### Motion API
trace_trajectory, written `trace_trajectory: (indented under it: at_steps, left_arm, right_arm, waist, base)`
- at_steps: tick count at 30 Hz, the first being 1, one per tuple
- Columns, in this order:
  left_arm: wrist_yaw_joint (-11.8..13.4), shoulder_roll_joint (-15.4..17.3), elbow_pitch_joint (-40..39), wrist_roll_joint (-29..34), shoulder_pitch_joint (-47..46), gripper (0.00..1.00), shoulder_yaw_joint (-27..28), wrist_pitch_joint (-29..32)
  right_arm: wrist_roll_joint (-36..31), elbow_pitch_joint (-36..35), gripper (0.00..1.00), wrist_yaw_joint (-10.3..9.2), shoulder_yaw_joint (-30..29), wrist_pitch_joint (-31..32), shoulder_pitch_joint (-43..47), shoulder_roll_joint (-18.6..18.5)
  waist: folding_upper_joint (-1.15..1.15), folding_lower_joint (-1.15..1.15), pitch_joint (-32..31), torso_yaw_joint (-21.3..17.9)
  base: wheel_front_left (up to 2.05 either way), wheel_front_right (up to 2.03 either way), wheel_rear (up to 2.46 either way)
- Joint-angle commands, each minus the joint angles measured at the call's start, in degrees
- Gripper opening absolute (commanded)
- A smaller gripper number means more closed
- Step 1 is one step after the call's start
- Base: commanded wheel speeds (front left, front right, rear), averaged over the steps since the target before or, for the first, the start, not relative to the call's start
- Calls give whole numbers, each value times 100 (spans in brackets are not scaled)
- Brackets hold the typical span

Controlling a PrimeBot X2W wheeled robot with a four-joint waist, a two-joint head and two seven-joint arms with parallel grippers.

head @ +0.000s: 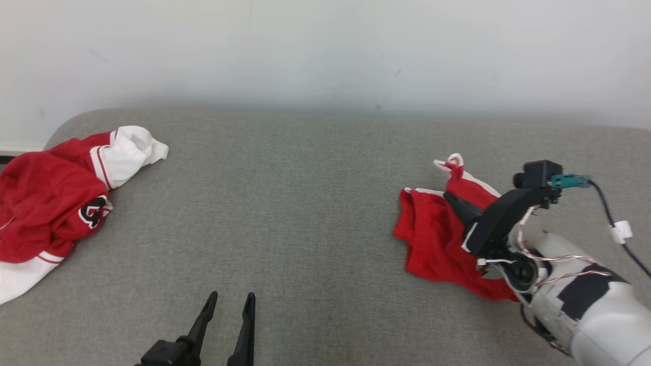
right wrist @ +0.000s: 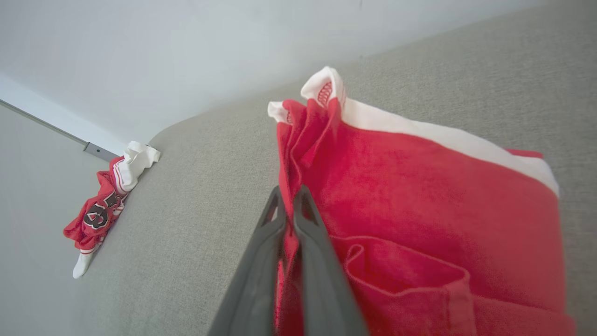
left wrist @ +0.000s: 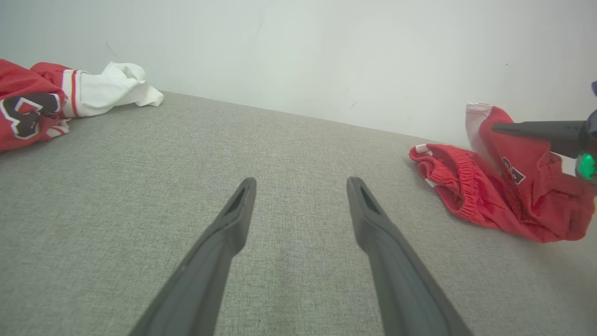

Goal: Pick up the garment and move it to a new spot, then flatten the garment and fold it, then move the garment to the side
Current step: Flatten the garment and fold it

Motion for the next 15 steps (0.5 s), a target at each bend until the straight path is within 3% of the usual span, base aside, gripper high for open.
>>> trace_trajectory:
  at_steps: [1, 13, 14, 15]
  left_arm:
    - [5, -21, 12, -53, -20, 100, -20, -20]
    - [5, -58, 85, -107, -237, 100, -230, -20]
    - [5, -58, 92, -112, -244, 100, -225, -20]
    - [5, -58, 98, -114, -246, 100, -219, -20]
  right_arm:
    - [-6, 70, 0, -8, 21, -9, -56, 141]
    - [-491, 1466, 0, -8, 244, -500, -373, 969]
    - [-526, 1481, 15, -8, 268, -536, -389, 993]
    - [-514, 1471, 47, -8, 264, -577, -390, 1015]
  waist:
    - [0, 0, 38, 80]
    - [0, 0, 256, 309]
    - [0, 0, 262, 308]
    - [0, 0, 262, 301]
  base:
    - [0, 0, 0]
    - [0, 0, 0]
    - [0, 0, 0]
    - [0, 0, 0]
